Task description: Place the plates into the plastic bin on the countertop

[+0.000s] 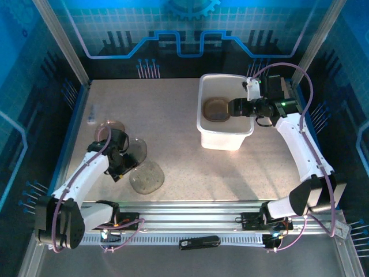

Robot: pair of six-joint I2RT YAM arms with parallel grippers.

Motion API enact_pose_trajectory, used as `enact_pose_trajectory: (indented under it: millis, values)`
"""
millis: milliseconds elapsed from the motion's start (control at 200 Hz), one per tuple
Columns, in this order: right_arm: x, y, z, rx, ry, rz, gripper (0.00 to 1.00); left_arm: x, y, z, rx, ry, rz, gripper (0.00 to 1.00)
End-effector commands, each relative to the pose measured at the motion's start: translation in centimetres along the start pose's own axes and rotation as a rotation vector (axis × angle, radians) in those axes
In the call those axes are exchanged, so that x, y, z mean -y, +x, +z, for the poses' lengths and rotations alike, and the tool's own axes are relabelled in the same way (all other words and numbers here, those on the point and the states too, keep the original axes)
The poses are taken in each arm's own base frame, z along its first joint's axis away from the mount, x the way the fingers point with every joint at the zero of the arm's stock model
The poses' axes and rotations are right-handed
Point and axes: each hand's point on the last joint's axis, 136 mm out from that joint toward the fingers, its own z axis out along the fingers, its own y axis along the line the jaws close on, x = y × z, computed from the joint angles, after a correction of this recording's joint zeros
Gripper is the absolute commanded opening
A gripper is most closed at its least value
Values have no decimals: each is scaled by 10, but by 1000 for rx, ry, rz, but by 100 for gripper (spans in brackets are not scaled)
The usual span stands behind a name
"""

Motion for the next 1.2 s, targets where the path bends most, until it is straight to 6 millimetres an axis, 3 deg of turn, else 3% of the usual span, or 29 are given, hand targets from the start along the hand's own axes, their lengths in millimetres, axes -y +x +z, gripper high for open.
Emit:
enact_pose_trajectory:
  millis: [0,810,1196]
  values:
    - [-9,4,-1,-4,-30,12,72,-3,3,9,6,24,-27,68]
    - [-7,25,17,-44,-40,42,72,-6,25,48,-46,-18,107,60]
    - [-7,28,17,-49,-41,47,72,-6,32,57,-77,-46,139,41]
